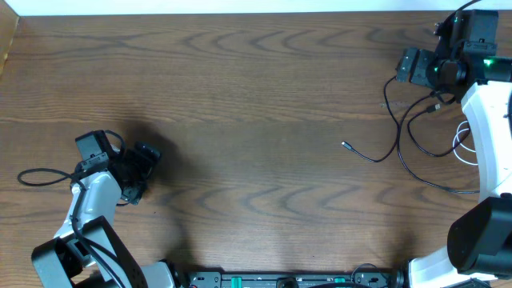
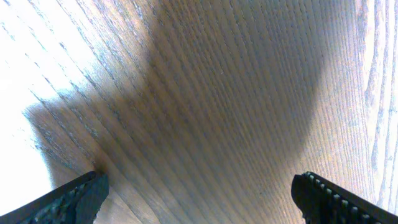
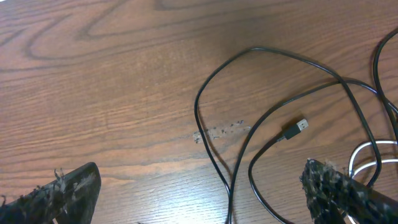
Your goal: Untangle cables
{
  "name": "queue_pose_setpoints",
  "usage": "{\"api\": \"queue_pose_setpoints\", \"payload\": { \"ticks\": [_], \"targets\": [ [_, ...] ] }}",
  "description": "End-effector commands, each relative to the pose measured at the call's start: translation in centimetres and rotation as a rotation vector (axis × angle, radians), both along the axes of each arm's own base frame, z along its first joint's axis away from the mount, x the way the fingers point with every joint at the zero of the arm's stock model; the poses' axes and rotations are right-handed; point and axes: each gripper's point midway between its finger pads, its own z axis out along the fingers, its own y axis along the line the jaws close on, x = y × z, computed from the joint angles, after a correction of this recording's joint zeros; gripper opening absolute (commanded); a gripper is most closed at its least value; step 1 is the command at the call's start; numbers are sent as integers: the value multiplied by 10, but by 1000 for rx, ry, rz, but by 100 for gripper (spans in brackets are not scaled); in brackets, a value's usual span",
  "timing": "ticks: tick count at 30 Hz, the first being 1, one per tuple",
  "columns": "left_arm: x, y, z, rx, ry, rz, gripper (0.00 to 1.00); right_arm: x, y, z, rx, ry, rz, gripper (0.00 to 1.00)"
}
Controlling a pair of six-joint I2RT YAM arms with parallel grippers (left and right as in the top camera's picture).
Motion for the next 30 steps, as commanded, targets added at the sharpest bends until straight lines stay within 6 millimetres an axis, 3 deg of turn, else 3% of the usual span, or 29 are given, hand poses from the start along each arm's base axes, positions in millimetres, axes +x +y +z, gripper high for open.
{"api": "queue_pose_setpoints", "payload": {
  "ticks": [1, 15, 21, 30],
  "targets": [
    [-9, 4, -7, 10, 43, 25, 100, -1, -1, -3, 12, 7, -6, 99],
    [-9, 4, -7, 10, 44, 25, 99, -1, -1, 2, 2, -1, -3, 99],
    [-9, 4, -7, 10, 43, 25, 99, -9, 19, 41, -6, -95, 39, 99],
    [-9, 4, -7, 10, 44, 25, 100, -44, 53, 127, -11, -308, 117, 99]
  ]
}}
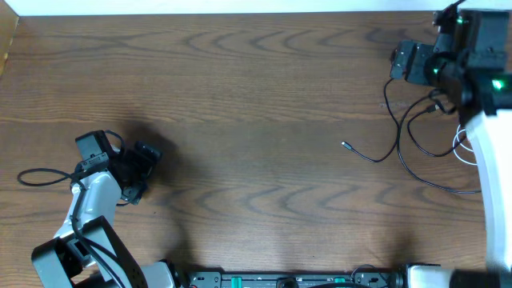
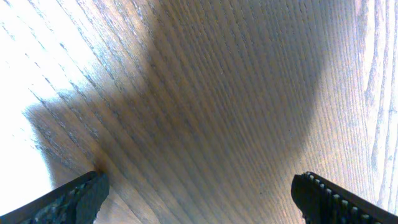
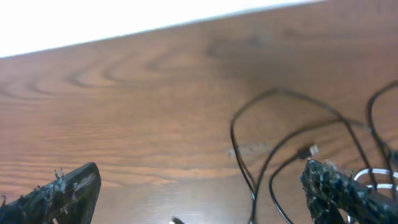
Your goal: Untangle cables
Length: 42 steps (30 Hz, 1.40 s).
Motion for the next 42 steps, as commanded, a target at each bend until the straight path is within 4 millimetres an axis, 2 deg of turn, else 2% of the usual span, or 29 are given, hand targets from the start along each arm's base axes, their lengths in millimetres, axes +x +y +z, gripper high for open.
{"api": "queue_pose_setpoints", "payload": {
  "ticks": [1, 3, 6, 10, 13, 18, 25, 30, 37, 39, 42],
  "targets": [
    [-9, 4, -7, 10, 44, 25, 99, -19, 10, 36, 4, -91, 24, 99],
    [-9, 4, -7, 10, 44, 25, 99, -29, 13, 53, 5, -138, 32, 99],
    [-9, 4, -7, 10, 44, 25, 99, -38, 12, 66, 5, -173, 30, 99],
    [-9, 4, -7, 10, 44, 25, 100, -40, 12, 70, 5, -184, 30, 99],
    [-9, 4, -7, 10, 44, 25, 100, -41, 12, 64, 5, -158, 30, 99],
    [-9, 4, -7, 10, 43, 25, 99, -44, 12, 30, 3, -25, 30, 99],
    [-9, 4, -7, 10, 44, 25, 100, -55, 12, -3, 2, 94, 32, 99],
    [-9, 4, -7, 9, 43, 25, 100, -73, 12, -29, 1, 154, 32, 99],
    [-9, 4, -7, 10, 43, 25, 99, -117, 12, -81, -1, 259, 37, 99],
    [-9, 4, -7, 10, 44, 25, 99, -150, 11, -122, -2, 342, 37, 99],
    [-9, 4, -7, 10, 43, 25, 100, -174, 10, -153, -3, 405, 37, 99]
  ]
}}
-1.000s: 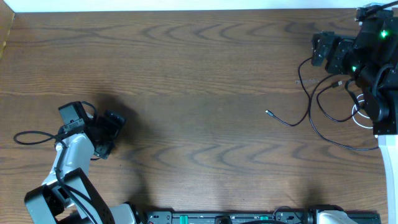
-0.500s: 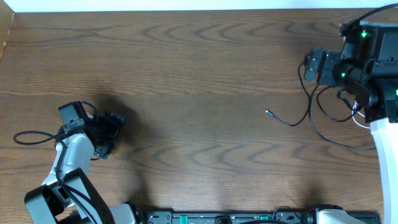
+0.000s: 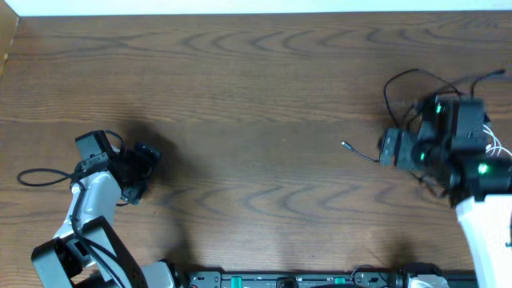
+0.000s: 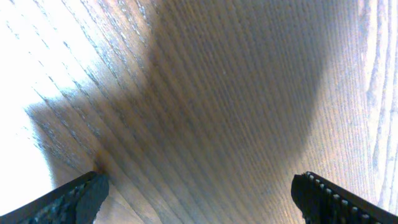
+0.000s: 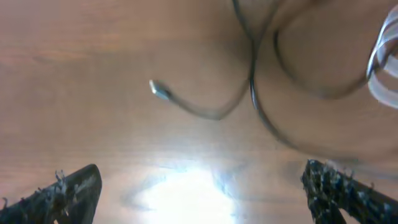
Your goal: Untangle cables
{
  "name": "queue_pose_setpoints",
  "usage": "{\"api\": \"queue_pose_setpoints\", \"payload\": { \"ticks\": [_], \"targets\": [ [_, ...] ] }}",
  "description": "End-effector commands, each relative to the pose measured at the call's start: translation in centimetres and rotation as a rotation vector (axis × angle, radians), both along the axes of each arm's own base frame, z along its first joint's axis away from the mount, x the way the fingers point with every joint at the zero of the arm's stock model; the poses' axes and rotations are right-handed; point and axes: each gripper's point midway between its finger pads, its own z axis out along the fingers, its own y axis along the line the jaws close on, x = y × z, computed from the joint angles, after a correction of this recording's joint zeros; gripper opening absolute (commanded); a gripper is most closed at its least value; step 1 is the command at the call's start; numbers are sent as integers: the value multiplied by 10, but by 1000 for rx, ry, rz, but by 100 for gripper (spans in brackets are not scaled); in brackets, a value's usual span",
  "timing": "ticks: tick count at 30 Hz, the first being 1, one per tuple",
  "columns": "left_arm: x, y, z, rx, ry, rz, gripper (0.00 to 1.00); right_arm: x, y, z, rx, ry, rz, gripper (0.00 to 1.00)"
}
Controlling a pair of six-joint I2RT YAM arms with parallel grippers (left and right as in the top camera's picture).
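Note:
Thin black cables [image 3: 398,78] lie looped at the right of the wooden table, with one plug end [image 3: 346,146] pointing left. A white cable [image 3: 501,149] shows at the right edge. My right gripper [image 3: 389,149] hovers open just right of that plug, holding nothing. Its wrist view is blurred: the plug [image 5: 159,89], a black cable [image 5: 252,93] and the white cable [image 5: 378,68] lie ahead of the right gripper [image 5: 202,196]. My left gripper [image 3: 142,174] rests open at the left, far from the cables; the left gripper [image 4: 199,199] sees only bare wood.
A black cord loop [image 3: 38,178] lies on the table [image 3: 256,96] beside the left arm. The table's far edge meets a white strip at the back. The right arm's body covers part of the cable pile.
My right gripper has moved from the far right corner toward the front and now hovers near the plug end, still open. The left arm and the plug have not moved.
My right gripper was open above the cable loops at the far right. Then it stood nearer the table's far edge. Now it is nearer the front, beside the plug end, holding nothing. My left gripper stayed open over bare wood throughout.

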Motion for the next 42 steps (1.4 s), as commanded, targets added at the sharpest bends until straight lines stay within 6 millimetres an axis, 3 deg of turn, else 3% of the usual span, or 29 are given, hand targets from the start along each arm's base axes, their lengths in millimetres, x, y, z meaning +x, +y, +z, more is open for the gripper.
{"api": "queue_pose_setpoints", "payload": {
  "ticks": [1, 5, 11, 20, 31, 36, 40, 42],
  "targets": [
    [-8, 3, -7, 9, 40, 23, 99, -32, 1, -42, 0, 82, 4, 99],
    [-8, 3, -7, 9, 40, 23, 100, -50, 0, -78, 1, 86, 4, 99],
    [-8, 3, -7, 9, 40, 23, 100, -55, 0, -115, 3, 14, 4, 99],
    [-8, 3, -7, 9, 40, 23, 100, -66, 0, -135, 5, -48, 5, 99],
    [-8, 3, -7, 9, 40, 23, 99, -93, -1, -170, 2, 42, 4, 99],
    [-8, 3, -7, 9, 40, 23, 100, -78, -1, -154, 6, -70, 5, 99],
    [-8, 3, -7, 9, 40, 23, 99, -57, 0, -125, 11, -241, 5, 99],
    [-8, 3, -7, 9, 40, 23, 100, -48, 0, -100, 15, -373, 5, 99]
  ]
}}
